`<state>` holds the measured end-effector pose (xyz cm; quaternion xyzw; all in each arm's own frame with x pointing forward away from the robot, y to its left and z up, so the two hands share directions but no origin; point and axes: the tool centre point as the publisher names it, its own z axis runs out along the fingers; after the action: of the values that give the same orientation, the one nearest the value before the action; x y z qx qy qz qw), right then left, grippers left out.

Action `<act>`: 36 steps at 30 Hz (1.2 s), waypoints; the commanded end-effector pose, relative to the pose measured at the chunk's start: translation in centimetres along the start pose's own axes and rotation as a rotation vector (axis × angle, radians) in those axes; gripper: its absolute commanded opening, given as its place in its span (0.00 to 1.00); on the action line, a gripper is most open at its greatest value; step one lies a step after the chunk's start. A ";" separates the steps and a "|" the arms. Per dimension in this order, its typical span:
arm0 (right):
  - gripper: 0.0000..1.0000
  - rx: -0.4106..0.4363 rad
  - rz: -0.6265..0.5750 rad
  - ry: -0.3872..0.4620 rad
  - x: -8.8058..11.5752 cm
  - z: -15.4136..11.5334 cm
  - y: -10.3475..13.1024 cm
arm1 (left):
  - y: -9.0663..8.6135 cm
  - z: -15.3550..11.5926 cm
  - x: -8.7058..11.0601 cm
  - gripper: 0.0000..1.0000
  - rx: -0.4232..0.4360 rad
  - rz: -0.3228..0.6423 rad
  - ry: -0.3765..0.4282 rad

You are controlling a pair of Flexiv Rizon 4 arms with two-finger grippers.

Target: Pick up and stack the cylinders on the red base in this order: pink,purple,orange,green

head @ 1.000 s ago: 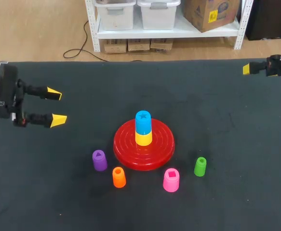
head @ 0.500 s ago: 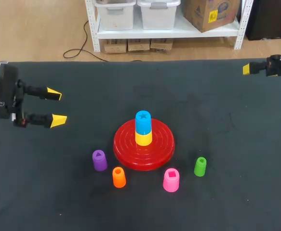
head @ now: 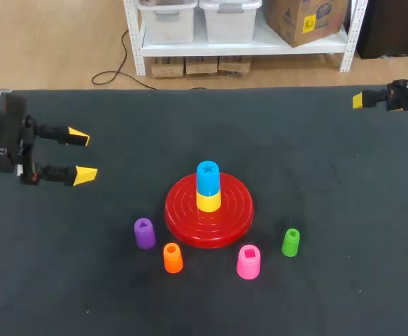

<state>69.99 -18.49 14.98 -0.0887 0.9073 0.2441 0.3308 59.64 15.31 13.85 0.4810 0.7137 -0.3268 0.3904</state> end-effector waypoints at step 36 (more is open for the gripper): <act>1.00 -0.020 -0.301 0.177 3.1 -1.2 5.5 | 0.0 0.0 0.2 1.00 -0.002 0.003 -0.006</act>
<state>67.08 -14.76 14.50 -0.1980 0.9073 0.2231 0.2964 59.62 15.32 13.86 0.4810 0.7140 -0.3266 0.3901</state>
